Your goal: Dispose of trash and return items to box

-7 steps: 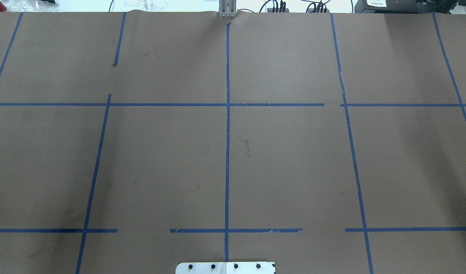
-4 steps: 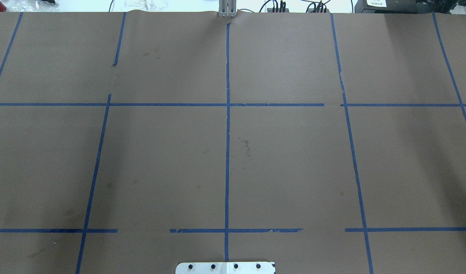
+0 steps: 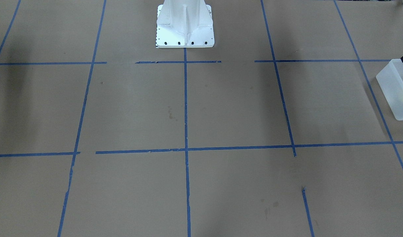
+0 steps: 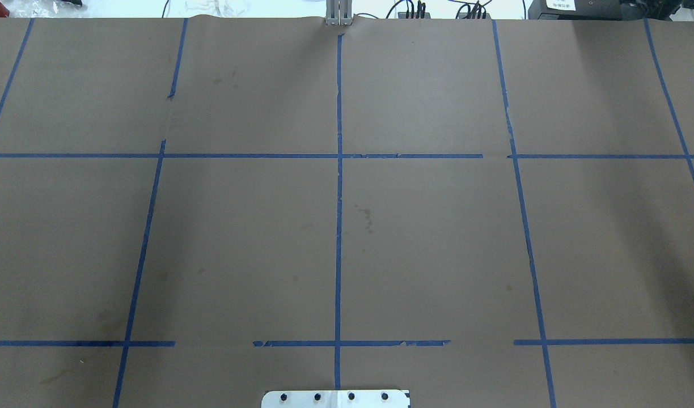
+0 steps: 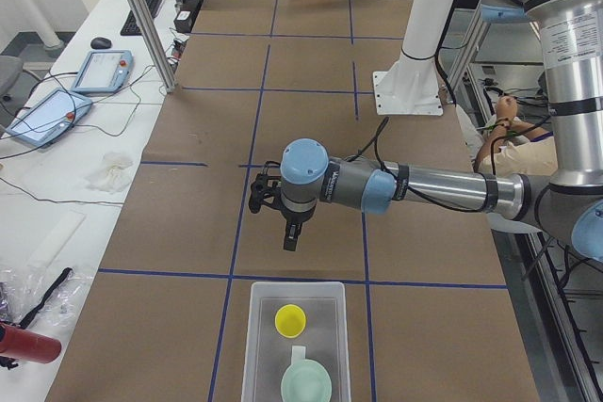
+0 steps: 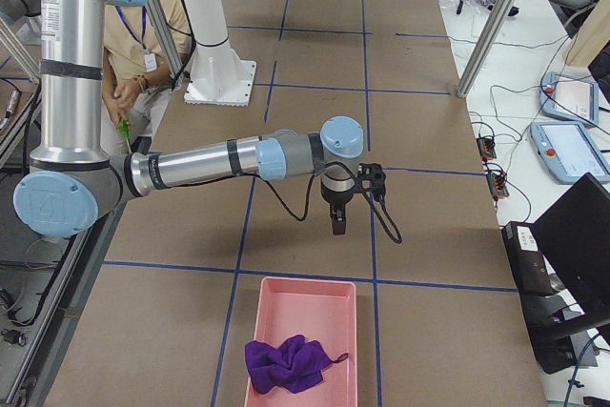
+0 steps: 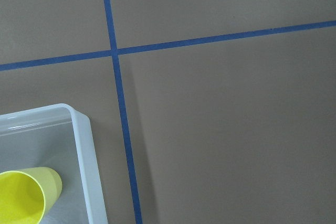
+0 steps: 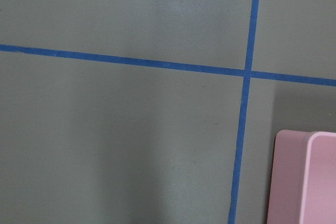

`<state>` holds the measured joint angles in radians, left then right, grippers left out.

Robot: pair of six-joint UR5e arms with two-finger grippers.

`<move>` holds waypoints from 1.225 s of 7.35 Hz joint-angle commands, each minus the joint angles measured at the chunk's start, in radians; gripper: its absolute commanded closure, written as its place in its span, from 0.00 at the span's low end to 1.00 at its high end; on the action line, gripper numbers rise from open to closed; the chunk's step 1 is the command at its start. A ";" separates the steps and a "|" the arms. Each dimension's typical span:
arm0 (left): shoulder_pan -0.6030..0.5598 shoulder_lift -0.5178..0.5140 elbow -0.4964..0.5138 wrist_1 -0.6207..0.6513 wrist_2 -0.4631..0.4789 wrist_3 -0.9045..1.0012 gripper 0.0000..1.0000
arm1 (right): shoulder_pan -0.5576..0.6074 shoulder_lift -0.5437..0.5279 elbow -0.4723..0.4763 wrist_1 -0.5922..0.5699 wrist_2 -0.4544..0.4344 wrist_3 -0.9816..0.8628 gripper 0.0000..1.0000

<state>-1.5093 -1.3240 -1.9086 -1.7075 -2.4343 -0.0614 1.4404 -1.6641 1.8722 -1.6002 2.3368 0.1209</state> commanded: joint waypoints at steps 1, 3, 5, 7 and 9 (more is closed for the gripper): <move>0.001 -0.020 0.060 -0.001 0.001 -0.002 0.00 | 0.002 -0.026 0.001 -0.003 0.007 -0.004 0.00; 0.003 -0.020 0.057 -0.003 0.001 -0.002 0.00 | 0.003 -0.054 0.008 -0.001 -0.001 -0.013 0.00; 0.004 -0.026 0.048 -0.004 0.102 0.000 0.00 | 0.003 -0.054 0.008 0.000 -0.001 -0.012 0.00; 0.006 -0.027 0.045 -0.003 0.163 -0.002 0.00 | 0.003 -0.062 0.008 -0.001 0.019 0.002 0.00; 0.008 -0.030 0.051 -0.007 0.161 -0.002 0.00 | 0.002 -0.065 0.008 -0.001 0.022 0.003 0.00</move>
<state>-1.5031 -1.3527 -1.8601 -1.7114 -2.2766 -0.0627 1.4424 -1.7270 1.8798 -1.6013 2.3559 0.1227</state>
